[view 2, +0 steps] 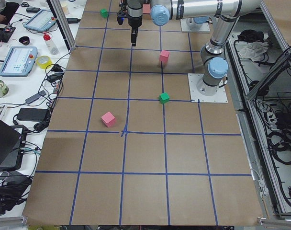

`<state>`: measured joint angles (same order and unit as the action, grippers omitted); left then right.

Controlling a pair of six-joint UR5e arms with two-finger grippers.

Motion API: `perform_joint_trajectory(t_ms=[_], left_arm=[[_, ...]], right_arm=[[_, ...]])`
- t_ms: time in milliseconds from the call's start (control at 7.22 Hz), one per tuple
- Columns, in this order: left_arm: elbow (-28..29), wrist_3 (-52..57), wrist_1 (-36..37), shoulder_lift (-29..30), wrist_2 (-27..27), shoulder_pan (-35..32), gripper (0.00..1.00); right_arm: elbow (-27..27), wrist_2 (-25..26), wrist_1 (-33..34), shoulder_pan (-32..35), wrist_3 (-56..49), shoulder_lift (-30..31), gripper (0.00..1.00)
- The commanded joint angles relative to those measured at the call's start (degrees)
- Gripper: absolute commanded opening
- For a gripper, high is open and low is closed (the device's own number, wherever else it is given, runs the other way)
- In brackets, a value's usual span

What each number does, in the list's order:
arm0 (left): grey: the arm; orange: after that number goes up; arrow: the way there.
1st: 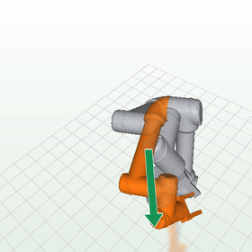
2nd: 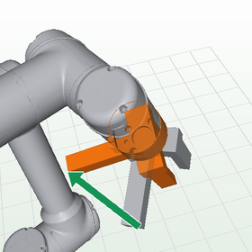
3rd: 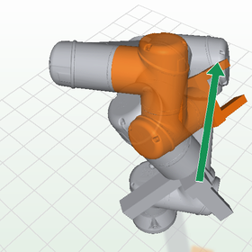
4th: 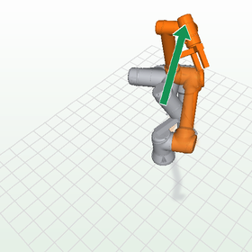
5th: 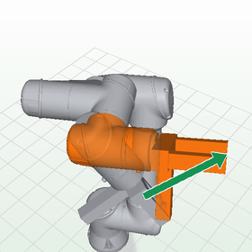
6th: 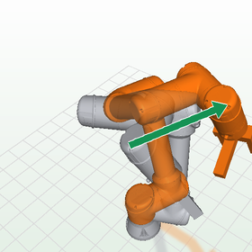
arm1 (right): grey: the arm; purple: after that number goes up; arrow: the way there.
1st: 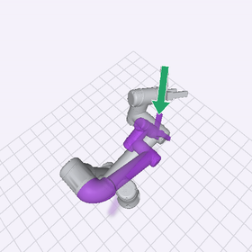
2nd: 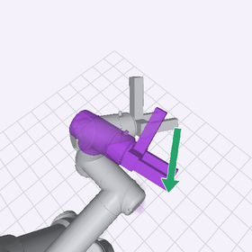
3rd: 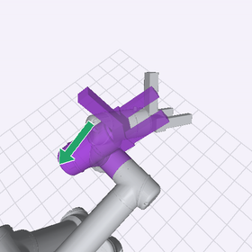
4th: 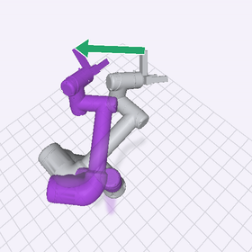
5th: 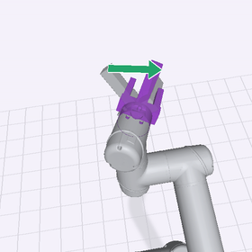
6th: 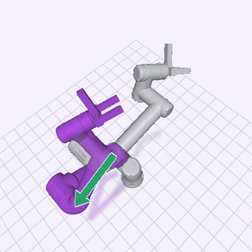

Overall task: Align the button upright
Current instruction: 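Lift the switch out of the tray and carry it toward the table center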

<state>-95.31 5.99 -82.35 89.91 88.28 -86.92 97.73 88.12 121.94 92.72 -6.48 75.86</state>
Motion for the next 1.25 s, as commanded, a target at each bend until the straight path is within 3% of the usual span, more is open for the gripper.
perform_joint_trajectory(t_ms=[0,554,1108], left_arm=[[-0.05,-0.01,0.00,0.00,-0.04,0.00,1.00],[-0.05,-0.10,0.00,0.00,-0.13,-0.09,1.00],[0.03,0.25,0.61,-0.09,-3.20,0.00,1.00]], right_arm=[[-0.61,0.55,4.85,12.35,7.09,-4.73,0.00],[-0.52,0.82,14.17,22.31,13.06,-14.14,0.00],[0.27,0.91,16.23,22.50,12.81,-17.59,0.00]])
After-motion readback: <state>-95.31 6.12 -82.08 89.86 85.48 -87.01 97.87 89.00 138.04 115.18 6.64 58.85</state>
